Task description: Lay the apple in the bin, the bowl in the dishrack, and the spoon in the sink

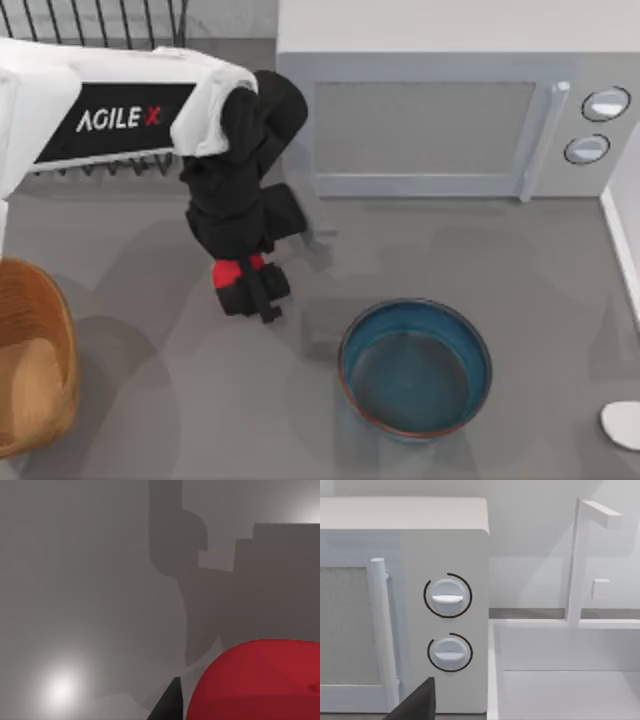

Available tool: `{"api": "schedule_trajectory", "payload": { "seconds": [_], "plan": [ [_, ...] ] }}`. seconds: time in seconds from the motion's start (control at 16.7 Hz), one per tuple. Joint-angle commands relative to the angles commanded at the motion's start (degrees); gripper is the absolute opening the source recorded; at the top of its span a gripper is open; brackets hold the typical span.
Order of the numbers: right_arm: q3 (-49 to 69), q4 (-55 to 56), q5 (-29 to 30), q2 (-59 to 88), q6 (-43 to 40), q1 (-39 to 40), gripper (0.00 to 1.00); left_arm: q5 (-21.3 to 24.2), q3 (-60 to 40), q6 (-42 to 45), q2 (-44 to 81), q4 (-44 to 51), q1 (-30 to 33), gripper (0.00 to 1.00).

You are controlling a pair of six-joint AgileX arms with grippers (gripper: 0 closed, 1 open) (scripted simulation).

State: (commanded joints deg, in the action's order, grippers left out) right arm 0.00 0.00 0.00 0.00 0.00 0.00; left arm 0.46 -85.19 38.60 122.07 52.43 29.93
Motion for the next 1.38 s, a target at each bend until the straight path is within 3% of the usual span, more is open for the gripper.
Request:
{"api": "schedule_trajectory", "payload": {
  "seconds": [0.42,0.84,1.08,1.38],
  "plan": [
    [0.00,0.00,0.00,0.00,0.00,0.00,1.00,-0.04,-11.25,-0.20,-4.77,16.81,0.08,0.00],
    [0.00,0.00,0.00,0.00,0.00,0.00,1.00,-0.27,-11.32,-1.01,-6.12,18.06,-0.78,0.00],
    [0.00,0.00,0.00,0.00,0.00,0.00,1.00,-1.66,-4.34,-9.29,-14.01,19.10,-6.70,0.00],
    [0.00,0.00,0.00,0.00,0.00,0.00,1.00,-3.31,6.11,-28.92,-29.26,20.60,-13.99,0.00]
  ]
}}
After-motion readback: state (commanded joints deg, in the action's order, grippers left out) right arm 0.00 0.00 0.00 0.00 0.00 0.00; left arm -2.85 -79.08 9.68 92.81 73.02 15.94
